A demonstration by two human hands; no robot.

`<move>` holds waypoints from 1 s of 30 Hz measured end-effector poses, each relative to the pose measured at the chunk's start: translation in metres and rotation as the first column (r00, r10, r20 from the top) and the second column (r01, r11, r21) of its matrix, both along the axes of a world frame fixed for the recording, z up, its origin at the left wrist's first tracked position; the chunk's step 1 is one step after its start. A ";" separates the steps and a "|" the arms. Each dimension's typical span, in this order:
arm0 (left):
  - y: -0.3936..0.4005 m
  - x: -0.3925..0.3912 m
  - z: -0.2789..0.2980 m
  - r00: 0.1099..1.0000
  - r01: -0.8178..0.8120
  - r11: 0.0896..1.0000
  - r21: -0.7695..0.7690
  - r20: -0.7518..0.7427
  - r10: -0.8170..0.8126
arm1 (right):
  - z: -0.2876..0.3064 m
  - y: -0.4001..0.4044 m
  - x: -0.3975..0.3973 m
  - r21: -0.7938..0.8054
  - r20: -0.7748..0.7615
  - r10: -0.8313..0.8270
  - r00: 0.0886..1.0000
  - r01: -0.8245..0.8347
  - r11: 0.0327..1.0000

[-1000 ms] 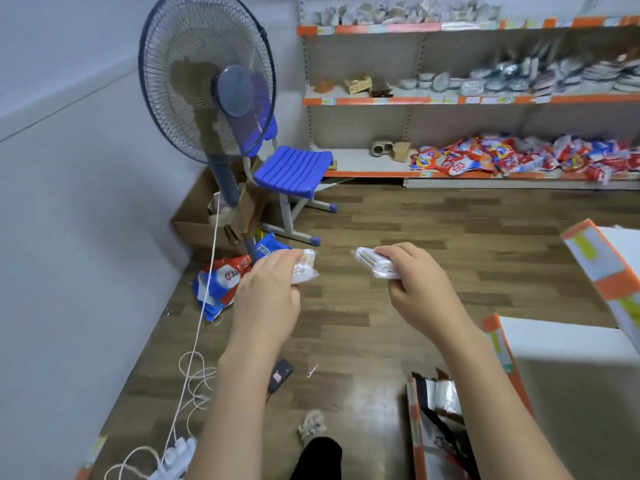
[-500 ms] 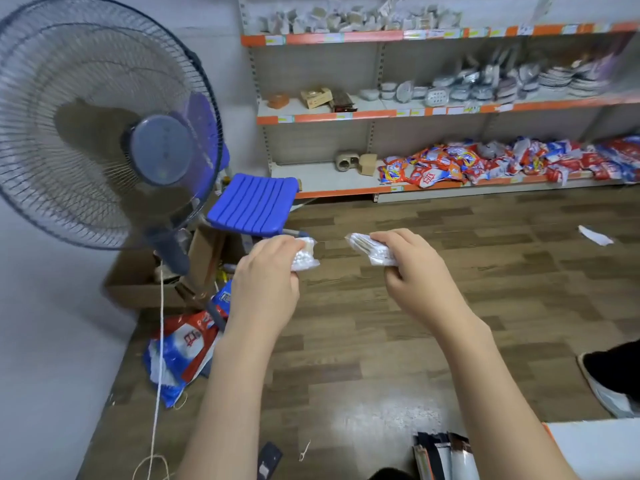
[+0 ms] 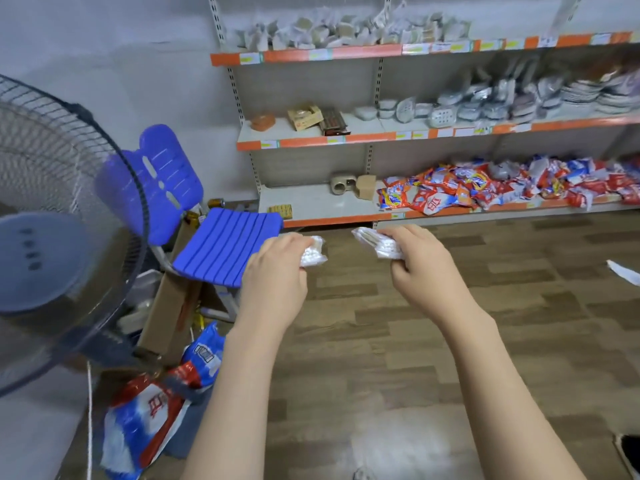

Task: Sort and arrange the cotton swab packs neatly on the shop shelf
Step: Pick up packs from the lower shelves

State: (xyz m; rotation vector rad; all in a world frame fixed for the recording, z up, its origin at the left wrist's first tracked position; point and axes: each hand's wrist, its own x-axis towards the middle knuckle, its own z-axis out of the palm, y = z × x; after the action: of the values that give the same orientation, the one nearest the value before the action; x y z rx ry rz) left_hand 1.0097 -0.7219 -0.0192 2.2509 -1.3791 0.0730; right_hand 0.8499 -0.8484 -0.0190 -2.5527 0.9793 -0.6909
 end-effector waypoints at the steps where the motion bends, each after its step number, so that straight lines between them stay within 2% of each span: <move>1: -0.014 0.006 0.002 1.000 -0.008 1.000 -0.007 0.001 0.008 | 0.003 -0.018 0.006 -0.009 0.009 0.000 1.000 0.000 1.000; 10: -0.118 0.082 -0.006 0.991 -0.126 0.991 0.038 -0.035 0.127 | -0.014 -0.136 0.092 0.040 0.012 0.075 0.997 -0.075 0.996; 15: -0.188 0.138 -0.015 0.994 -0.098 0.993 0.066 -0.032 0.101 | -0.023 -0.200 0.140 0.053 -0.025 0.053 0.998 -0.051 0.997; 23: -0.333 0.257 0.024 0.999 -0.017 0.997 -0.080 0.043 0.020 | 0.021 -0.333 0.237 -0.036 0.031 -0.001 1.000 0.002 0.999; 30: -0.428 0.315 0.036 0.999 -0.032 0.993 -0.110 0.028 0.035 | 0.024 -0.423 0.255 -0.032 0.032 -0.106 0.994 0.107 0.994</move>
State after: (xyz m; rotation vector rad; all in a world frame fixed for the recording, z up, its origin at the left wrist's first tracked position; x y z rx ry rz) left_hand 1.3244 -1.1495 0.0171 2.1905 -1.3198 0.1900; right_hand 1.1046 -1.2716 0.0049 -2.5254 1.1101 -0.7791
